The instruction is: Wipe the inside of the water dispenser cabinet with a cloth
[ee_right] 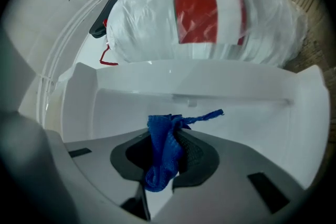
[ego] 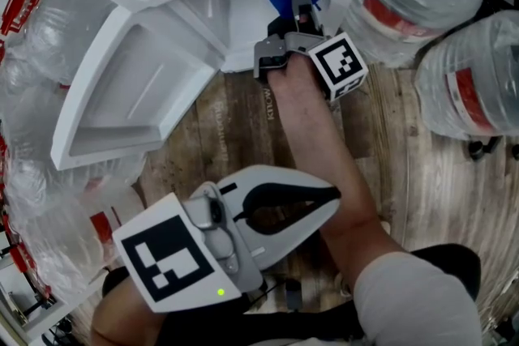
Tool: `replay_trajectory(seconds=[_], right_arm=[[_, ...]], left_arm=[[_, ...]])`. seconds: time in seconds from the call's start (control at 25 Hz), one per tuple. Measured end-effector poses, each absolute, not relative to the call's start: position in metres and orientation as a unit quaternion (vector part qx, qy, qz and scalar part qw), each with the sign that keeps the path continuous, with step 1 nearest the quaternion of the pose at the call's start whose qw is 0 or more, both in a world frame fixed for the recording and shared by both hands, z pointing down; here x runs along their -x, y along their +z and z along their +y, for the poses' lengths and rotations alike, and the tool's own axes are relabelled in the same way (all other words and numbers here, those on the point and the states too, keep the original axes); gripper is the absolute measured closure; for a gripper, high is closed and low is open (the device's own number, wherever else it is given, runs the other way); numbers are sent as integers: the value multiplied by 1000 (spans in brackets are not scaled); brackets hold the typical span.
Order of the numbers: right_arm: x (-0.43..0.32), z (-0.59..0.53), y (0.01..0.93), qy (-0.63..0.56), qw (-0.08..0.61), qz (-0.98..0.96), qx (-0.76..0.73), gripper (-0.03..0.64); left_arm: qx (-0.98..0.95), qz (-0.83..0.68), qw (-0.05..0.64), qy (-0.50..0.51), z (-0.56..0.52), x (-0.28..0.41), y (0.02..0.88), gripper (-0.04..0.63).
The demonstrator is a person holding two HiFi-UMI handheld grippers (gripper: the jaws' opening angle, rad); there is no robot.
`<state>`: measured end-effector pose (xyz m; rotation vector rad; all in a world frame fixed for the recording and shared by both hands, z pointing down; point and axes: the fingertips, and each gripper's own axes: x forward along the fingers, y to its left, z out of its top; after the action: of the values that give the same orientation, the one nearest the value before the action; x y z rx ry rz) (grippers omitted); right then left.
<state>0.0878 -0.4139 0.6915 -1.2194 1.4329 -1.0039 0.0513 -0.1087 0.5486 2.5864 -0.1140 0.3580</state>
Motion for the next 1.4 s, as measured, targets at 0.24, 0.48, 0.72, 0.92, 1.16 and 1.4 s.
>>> replay_trajectory(seconds=[0.24, 0.48, 0.72, 0.92, 1.16, 1.4], right_arm=[[-78, -467, 699, -435, 525, 563, 468, 538], [-91, -479, 730, -435, 509, 546, 503, 538], [-108, -455, 735, -414, 519, 543, 513, 540], [-111, -422, 740, -402, 513, 553, 520, 540], [-108, -394, 751, -414, 490, 556, 528, 540], [-89, -418, 746, -423, 485, 579, 501, 540]], left_arm=[[-958, -39, 248, 137, -107, -50, 549, 597], [-956, -40, 257, 137, -104, -49, 550, 597], [-955, -39, 259, 136, -104, -47, 551, 597], [-954, -41, 265, 136, -105, -47, 551, 597], [-953, -38, 269, 137, -105, -50, 553, 597], [-953, -37, 270, 137, -105, -53, 554, 597]])
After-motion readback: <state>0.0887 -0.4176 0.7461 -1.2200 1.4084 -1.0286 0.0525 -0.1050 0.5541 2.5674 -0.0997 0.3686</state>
